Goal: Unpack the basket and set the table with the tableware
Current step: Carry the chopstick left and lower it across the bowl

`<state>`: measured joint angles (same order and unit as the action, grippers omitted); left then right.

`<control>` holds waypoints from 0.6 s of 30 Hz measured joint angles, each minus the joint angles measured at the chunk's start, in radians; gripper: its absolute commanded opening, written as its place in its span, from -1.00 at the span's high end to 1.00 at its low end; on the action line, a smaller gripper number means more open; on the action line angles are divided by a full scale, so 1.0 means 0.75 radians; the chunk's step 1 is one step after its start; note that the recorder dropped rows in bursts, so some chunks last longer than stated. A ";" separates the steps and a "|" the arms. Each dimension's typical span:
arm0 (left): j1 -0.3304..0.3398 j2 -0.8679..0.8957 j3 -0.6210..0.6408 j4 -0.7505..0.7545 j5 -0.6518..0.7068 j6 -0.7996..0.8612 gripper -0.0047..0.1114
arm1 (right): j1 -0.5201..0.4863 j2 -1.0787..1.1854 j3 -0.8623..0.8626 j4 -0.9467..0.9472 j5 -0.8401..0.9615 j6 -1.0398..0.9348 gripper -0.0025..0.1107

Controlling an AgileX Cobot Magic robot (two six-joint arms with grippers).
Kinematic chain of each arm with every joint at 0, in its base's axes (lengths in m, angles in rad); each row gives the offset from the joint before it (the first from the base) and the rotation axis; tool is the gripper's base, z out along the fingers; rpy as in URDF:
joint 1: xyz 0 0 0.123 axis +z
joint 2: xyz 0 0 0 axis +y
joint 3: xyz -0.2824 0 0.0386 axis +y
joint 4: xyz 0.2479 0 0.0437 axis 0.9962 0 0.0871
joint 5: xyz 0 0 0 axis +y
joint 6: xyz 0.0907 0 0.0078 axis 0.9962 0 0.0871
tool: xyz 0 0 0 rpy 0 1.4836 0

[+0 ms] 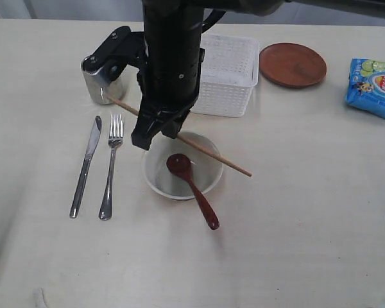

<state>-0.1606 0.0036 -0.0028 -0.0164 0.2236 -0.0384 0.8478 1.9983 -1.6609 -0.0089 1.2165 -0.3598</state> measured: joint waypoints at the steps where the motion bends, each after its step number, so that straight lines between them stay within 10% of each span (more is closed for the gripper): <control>1: 0.000 0.000 0.000 0.000 0.000 0.000 0.92 | 0.006 0.006 0.000 -0.006 0.000 -0.003 0.96; 18: 0.000 0.000 0.000 0.000 0.000 0.000 0.92 | 0.008 0.006 0.147 -0.080 0.005 -0.008 0.96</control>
<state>-0.1606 0.0036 -0.0028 -0.0164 0.2236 -0.0384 0.8541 2.0025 -1.5503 -0.0689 1.2206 -0.3659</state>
